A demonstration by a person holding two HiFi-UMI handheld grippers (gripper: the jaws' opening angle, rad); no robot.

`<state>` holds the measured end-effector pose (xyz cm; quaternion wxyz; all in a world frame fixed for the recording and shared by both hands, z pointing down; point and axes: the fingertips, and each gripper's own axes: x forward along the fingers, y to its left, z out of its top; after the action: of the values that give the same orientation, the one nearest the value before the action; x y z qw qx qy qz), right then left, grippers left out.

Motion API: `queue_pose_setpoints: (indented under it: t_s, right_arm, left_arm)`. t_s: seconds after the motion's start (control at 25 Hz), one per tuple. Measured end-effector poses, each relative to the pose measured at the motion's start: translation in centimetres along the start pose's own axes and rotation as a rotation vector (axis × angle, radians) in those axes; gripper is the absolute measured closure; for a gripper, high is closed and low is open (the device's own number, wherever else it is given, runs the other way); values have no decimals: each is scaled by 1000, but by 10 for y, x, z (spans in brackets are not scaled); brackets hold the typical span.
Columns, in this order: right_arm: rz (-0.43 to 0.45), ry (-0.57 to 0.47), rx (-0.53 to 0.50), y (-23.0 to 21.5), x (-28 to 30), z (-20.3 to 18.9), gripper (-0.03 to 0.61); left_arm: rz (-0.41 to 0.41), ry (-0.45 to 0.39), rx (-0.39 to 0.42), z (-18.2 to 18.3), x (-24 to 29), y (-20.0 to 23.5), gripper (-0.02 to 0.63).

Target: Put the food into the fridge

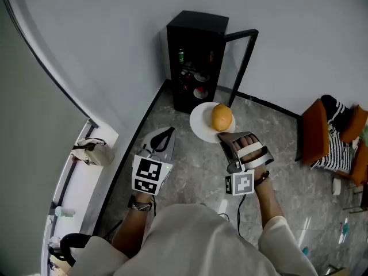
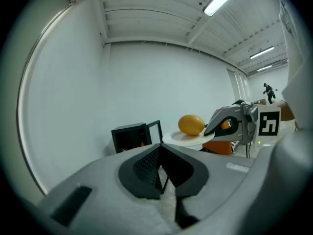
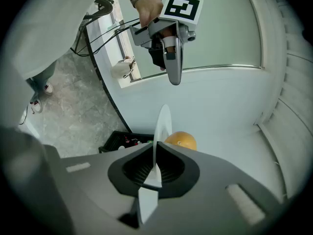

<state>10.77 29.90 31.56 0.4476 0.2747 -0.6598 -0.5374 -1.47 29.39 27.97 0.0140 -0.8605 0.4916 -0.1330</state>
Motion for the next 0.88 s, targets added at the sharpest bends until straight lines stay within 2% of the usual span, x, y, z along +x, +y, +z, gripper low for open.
queue_pose_setpoints:
  t_s: [0.32, 0.88]
  right_arm:
    - [-2, -2, 32, 3, 4, -4, 560]
    - [-16, -30, 53, 9, 3, -23, 560]
  left_arm:
    - [-11, -108, 14, 15, -4, -8, 616]
    - [51, -102, 13, 5, 0, -24, 617]
